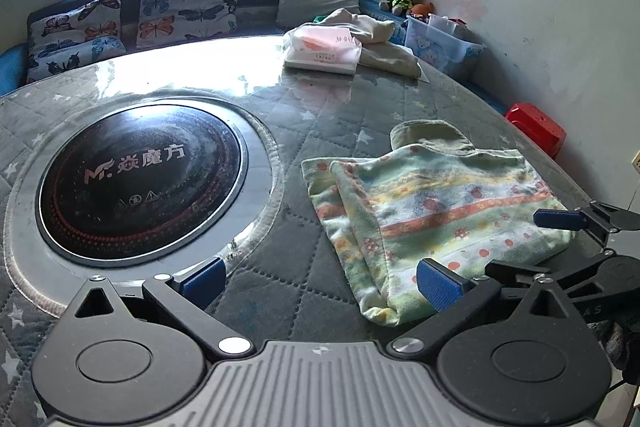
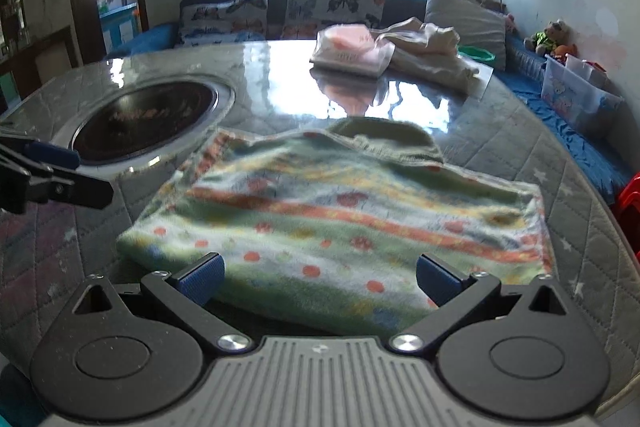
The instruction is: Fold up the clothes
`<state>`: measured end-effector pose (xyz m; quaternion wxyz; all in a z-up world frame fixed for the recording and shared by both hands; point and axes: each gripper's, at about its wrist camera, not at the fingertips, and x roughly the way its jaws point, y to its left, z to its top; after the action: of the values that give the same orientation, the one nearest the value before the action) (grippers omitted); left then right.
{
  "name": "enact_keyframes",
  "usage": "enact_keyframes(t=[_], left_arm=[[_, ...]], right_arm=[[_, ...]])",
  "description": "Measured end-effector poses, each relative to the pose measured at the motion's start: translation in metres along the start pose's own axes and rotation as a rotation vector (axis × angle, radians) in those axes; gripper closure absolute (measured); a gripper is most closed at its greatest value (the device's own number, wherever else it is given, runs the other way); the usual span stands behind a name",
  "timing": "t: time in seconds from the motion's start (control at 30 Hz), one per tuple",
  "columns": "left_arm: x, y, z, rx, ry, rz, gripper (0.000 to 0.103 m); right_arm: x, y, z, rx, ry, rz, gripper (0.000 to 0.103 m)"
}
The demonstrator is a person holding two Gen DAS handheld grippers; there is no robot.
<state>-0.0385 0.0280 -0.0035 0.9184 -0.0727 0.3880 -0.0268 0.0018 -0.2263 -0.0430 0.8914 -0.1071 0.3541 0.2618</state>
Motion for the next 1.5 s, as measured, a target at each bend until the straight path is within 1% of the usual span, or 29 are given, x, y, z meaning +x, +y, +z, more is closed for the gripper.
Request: enact_keyframes(t=[0.17, 0.27, 0.37, 0.43, 0.6, 0.67, 0.8, 1.0, 1.2, 1.37, 1.5], left_arm=[[0.002, -0.001, -0.002, -0.002, 0.017, 0.003, 0.0], [0.003, -0.002, -0.003, 0.005, 0.027, 0.01, 0.0], [0.004, -0.001, -0.003, 0.008, 0.032, 0.01, 0.0], [0.006, 0.0, -0.004, 0.008, 0.038, 0.008, 0.0], [0.009, 0.003, -0.003, 0.013, 0.055, 0.011, 0.0], [0.008, 0.004, -0.001, 0.015, 0.05, 0.006, 0.0], [0.008, 0.007, 0.003, 0.019, 0.039, -0.011, 0.0], [0.012, 0.012, 0.012, 0.039, 0.052, -0.046, 0.0], [0.016, 0.017, 0.019, 0.082, 0.077, -0.079, 0.0], [0.024, 0.019, 0.023, 0.108, 0.104, -0.119, 0.0], [0.028, 0.013, 0.027, 0.125, 0.128, -0.144, 0.0]], right_arm=[[0.004, 0.001, -0.003, 0.009, 0.027, 0.018, 0.0], [0.007, 0.003, -0.005, -0.009, 0.063, 0.029, 0.0], [0.01, 0.011, -0.007, -0.069, 0.079, -0.003, 0.0], [0.01, 0.014, -0.008, -0.073, 0.08, -0.018, 0.0], [0.012, 0.012, -0.007, -0.058, 0.097, -0.014, 0.0], [0.013, 0.011, -0.005, -0.056, 0.108, -0.014, 0.0], [0.014, 0.012, -0.003, -0.055, 0.126, -0.022, 0.0], [0.018, 0.013, 0.003, -0.057, 0.171, -0.032, 0.0], [0.019, 0.015, 0.007, -0.051, 0.201, -0.046, 0.0], [0.02, 0.016, 0.008, -0.044, 0.211, -0.055, 0.0], [0.019, 0.017, 0.007, -0.04, 0.209, -0.06, 0.0]])
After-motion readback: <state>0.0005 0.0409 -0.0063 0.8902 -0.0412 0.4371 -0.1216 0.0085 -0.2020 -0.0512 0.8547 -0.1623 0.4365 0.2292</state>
